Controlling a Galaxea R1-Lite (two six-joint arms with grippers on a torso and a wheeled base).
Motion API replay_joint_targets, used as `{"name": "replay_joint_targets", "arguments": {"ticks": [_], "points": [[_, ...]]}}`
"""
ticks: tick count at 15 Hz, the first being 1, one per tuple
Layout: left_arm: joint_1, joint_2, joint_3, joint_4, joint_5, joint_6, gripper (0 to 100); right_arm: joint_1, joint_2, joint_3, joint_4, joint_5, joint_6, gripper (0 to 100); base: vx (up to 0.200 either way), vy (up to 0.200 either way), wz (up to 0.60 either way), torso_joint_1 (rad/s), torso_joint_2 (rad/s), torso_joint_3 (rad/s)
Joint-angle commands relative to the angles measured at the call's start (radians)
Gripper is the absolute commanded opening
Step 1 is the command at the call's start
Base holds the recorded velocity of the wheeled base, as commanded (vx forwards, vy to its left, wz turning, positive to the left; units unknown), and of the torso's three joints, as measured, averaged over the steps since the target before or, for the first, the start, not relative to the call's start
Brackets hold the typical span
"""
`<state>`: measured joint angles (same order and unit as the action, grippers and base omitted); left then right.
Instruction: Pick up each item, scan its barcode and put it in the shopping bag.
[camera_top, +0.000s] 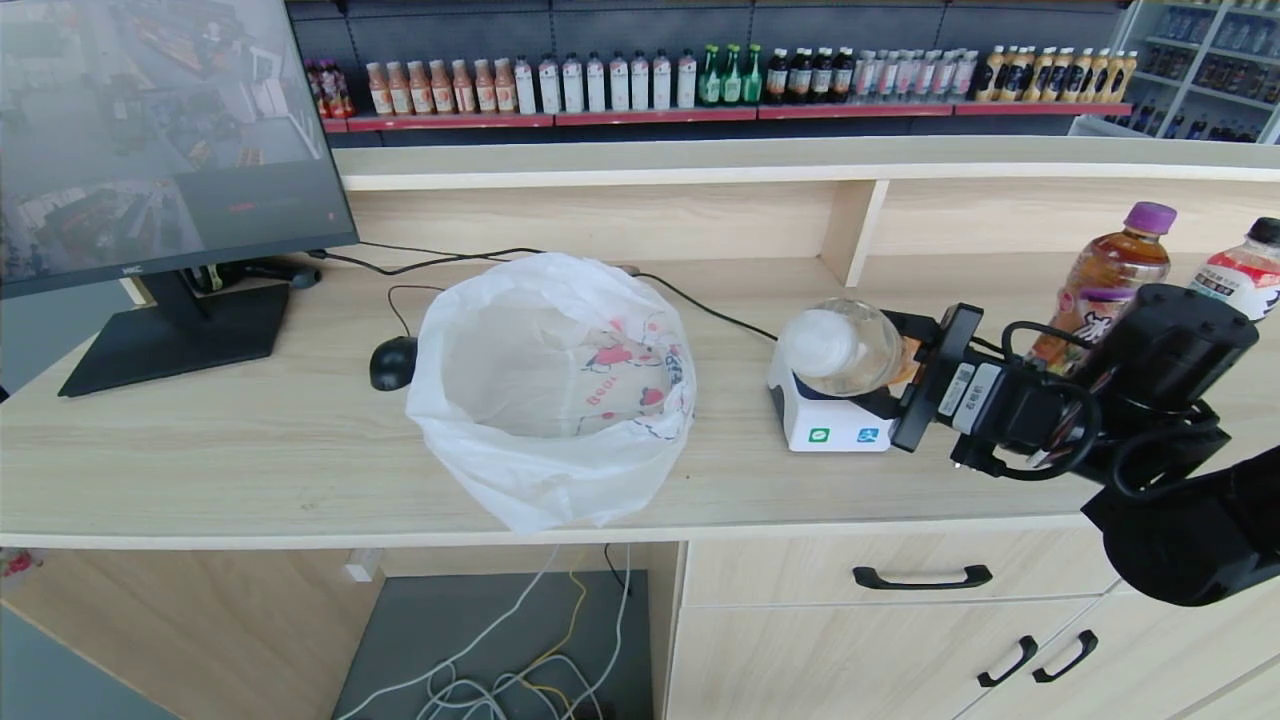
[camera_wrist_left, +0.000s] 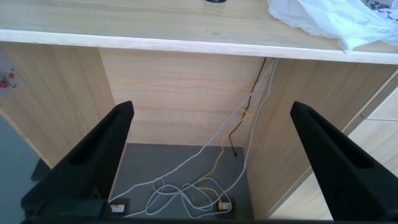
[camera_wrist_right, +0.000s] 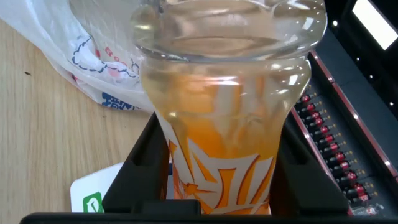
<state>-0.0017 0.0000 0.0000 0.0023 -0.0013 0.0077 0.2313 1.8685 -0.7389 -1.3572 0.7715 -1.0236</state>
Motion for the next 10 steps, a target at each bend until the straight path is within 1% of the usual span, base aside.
{"name": "replay_joint_targets", "arguments": {"ticks": [1,10], "points": [[0.000,0.000,0.000,0.001,0.000,0.000,100,0.000,0.006,0.000,0.003,0.000,0.000,0,0.000,0.000,0.00,0.000,0.00,0.000],[0.000,0.000,0.000,-0.001,0.000,0.000,100,0.010,0.017,0.003,0.000,-0.003,0.007,0,0.000,0.000,0.00,0.000,0.00,0.000]]}}
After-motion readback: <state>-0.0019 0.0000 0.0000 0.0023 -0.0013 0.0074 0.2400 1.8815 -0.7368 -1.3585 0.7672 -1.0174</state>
